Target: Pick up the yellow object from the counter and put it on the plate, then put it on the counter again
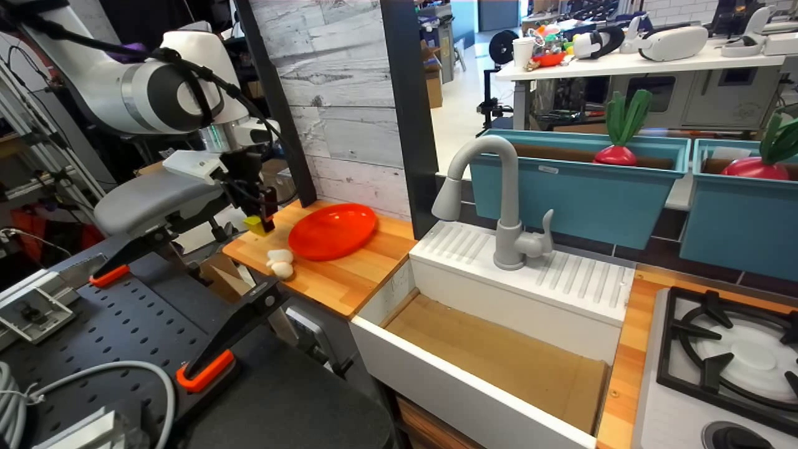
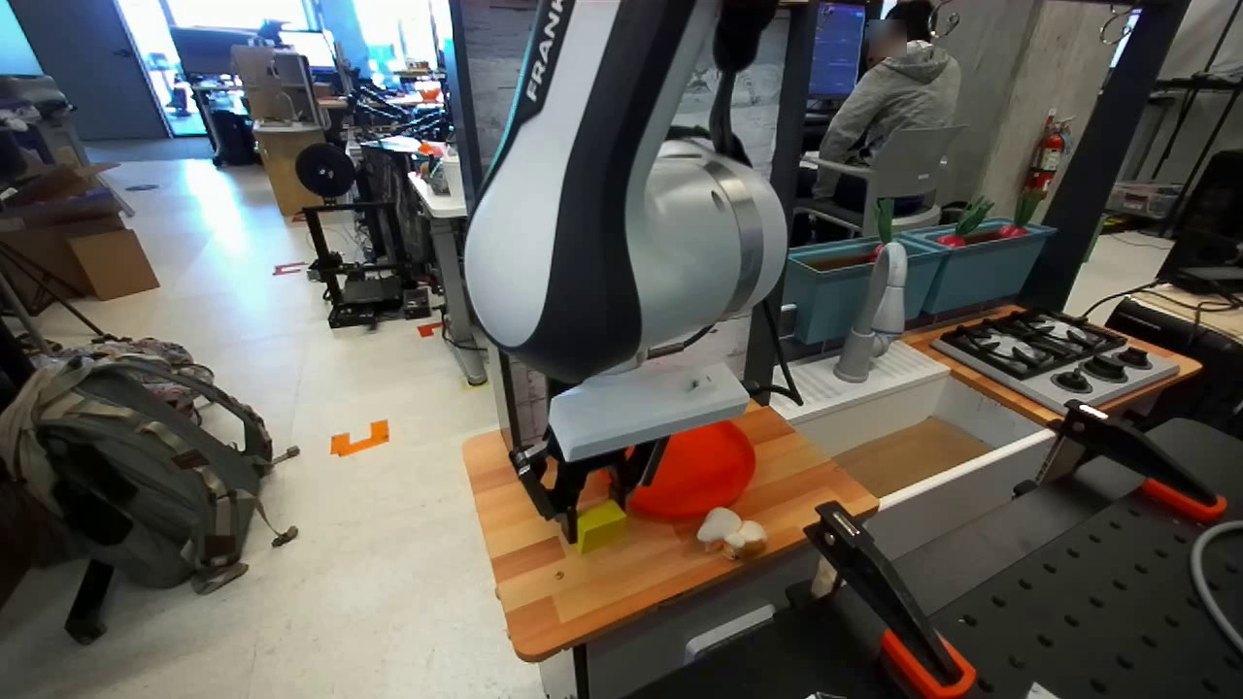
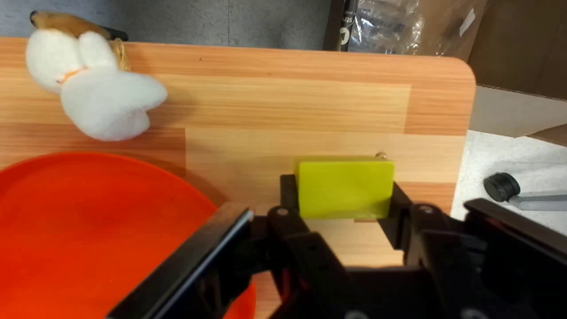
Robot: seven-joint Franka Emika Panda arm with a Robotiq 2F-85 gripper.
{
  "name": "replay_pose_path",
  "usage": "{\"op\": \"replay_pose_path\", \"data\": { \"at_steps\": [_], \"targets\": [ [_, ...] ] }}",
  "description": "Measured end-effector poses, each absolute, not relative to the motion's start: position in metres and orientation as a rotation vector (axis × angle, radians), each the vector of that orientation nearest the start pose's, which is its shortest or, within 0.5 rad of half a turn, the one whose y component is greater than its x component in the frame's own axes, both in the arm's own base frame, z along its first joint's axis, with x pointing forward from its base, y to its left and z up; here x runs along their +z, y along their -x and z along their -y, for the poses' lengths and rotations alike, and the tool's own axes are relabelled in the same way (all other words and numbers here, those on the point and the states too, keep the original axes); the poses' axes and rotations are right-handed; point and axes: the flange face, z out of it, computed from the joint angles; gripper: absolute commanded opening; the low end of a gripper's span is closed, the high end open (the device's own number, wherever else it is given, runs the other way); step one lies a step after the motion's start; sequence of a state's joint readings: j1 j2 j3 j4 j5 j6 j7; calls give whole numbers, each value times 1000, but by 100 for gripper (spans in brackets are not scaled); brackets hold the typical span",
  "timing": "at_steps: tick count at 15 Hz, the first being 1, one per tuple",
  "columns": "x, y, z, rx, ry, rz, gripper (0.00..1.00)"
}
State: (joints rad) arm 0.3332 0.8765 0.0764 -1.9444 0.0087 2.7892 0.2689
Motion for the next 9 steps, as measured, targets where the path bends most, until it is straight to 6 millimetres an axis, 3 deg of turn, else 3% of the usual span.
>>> {"op": "replay_pose_path", "data": {
  "at_steps": [2,3,4,6,9],
  "targets": [
    [15,-527,-235,91,3097,178,20],
    [11,-525,-234,98,3103,183,39],
    [6,-524,-234,103,3108,187,70],
    [3,-524,-233,104,3119,195,77],
    [0,-522,-233,102,3137,214,98]
  ]
}}
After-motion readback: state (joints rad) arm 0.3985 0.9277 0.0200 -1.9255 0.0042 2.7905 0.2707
